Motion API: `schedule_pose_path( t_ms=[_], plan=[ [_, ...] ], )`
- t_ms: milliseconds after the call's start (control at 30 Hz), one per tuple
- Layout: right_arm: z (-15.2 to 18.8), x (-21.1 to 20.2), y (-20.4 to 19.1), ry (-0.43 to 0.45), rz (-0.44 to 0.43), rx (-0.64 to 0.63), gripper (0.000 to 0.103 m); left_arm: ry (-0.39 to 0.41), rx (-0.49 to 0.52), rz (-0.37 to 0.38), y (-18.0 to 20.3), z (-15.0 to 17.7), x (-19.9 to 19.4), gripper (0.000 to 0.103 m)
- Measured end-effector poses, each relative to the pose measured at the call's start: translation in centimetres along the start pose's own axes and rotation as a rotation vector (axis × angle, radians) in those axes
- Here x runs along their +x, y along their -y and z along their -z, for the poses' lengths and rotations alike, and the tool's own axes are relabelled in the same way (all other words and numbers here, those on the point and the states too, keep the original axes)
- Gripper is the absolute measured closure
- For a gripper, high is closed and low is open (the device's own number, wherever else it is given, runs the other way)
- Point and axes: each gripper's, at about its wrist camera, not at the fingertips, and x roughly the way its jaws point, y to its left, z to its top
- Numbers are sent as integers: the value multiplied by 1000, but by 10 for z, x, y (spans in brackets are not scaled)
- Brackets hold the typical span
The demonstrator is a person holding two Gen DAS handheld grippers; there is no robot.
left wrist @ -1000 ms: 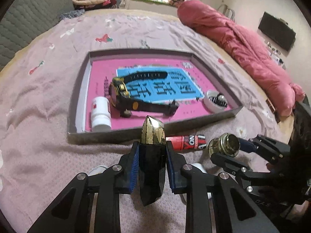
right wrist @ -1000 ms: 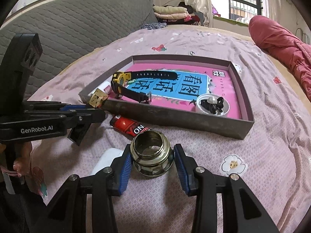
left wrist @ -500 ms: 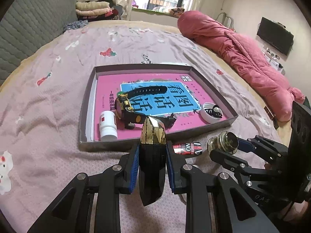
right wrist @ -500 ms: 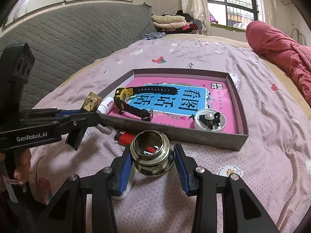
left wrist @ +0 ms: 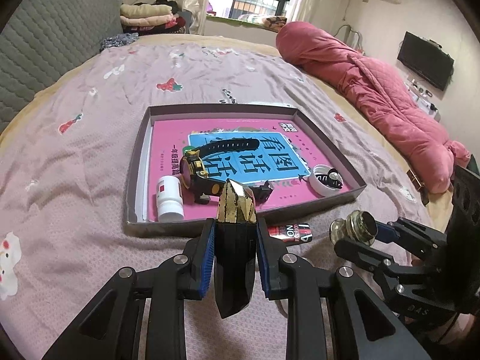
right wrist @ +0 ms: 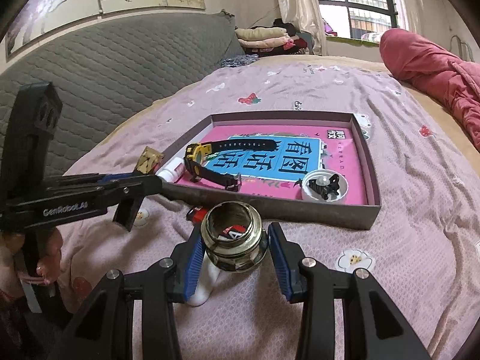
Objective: Organize rigid objects
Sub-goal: 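Lift the gold-patterned item toward the tray with the left tool while the right tool lifts the metal part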
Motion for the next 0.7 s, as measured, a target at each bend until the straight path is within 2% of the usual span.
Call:
schedule_pose_path(
  t_ms=[233, 700],
  plan=[
    [1, -13, -4, 41, -8, -30, 61, 3, 9, -3, 3, 1, -1, 77],
    [-16, -34, 2, 163, 68, 0, 61, 50, 20, -11, 9, -5, -12, 77]
  ],
)
